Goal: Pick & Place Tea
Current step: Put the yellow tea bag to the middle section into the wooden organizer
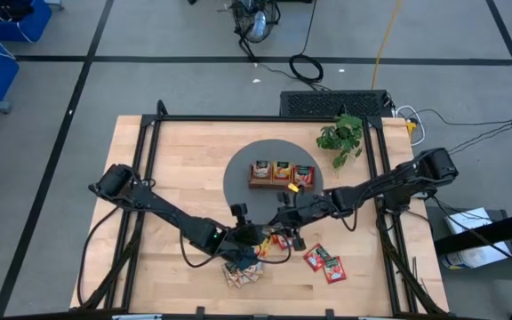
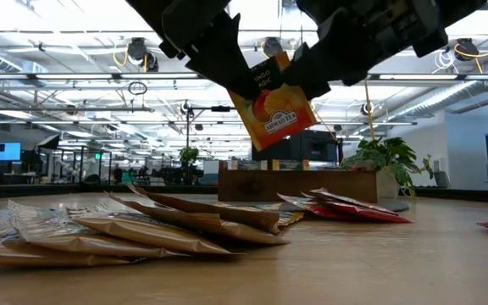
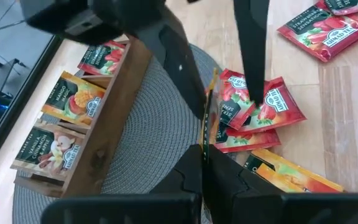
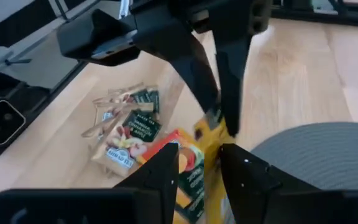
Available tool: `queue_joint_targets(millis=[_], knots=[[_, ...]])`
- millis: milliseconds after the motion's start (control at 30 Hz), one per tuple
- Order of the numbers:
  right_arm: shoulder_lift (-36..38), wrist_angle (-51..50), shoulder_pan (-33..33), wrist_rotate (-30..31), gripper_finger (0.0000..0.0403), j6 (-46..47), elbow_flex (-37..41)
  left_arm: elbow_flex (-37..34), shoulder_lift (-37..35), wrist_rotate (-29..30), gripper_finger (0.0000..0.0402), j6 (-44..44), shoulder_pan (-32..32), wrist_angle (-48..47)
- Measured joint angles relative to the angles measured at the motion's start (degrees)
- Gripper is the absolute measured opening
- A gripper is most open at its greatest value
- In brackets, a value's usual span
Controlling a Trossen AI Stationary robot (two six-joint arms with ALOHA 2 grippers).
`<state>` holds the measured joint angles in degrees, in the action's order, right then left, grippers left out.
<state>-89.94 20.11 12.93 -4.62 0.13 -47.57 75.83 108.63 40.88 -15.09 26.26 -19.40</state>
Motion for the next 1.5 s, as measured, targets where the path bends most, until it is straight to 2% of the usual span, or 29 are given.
queue_joint_targets(millis=[133, 267, 333, 667, 833, 933, 1367, 1500], knots=[[-0.1, 1.4, -0.2, 0.0, 0.0080, -2.7, 0.0, 0.0, 0.0, -0.5, 0.0004, 0.0, 0.0, 0.0], [-0.2, 1.9, -0.2, 0.0, 0.0023, -4.1, 0.0, 0.0, 0.0, -0.8, 0.0016, 0.0, 0.0, -0.2], [-0.2, 1.7, -0.2, 0.0, 0.0007, -4.2, 0.0, 0.0, 0.0, -0.9, 0.0019, 0.0, 0.0, -0.7], [-0.2, 3.4, -1.4, -0.2, 0.0001, -3.7, 2.3, 0.0, 0.0, -0.7, 0.0021, -0.5, 1.5, -7.5], [-0.2, 12.5, -3.8, -4.5, 0.0000, -1.7, 6.9, 0.0, 0.0, 3.1, 0.0021, -1.6, 3.3, -9.7], [-0.2, 15.8, -4.8, -4.7, 0.0000, -0.8, 9.0, 0.1, 0.0, 6.0, 0.0021, -1.6, 4.0, -9.9], [-0.2, 19.0, -6.5, -6.1, 0.0000, -0.1, 10.4, 0.3, 0.0, 6.3, 0.0021, -2.9, 4.7, -11.0], [-0.2, 23.2, -7.3, -6.0, 0.0000, -1.0, 10.4, 0.3, 0.0, 5.7, 0.0021, -6.0, 5.2, -11.1]])
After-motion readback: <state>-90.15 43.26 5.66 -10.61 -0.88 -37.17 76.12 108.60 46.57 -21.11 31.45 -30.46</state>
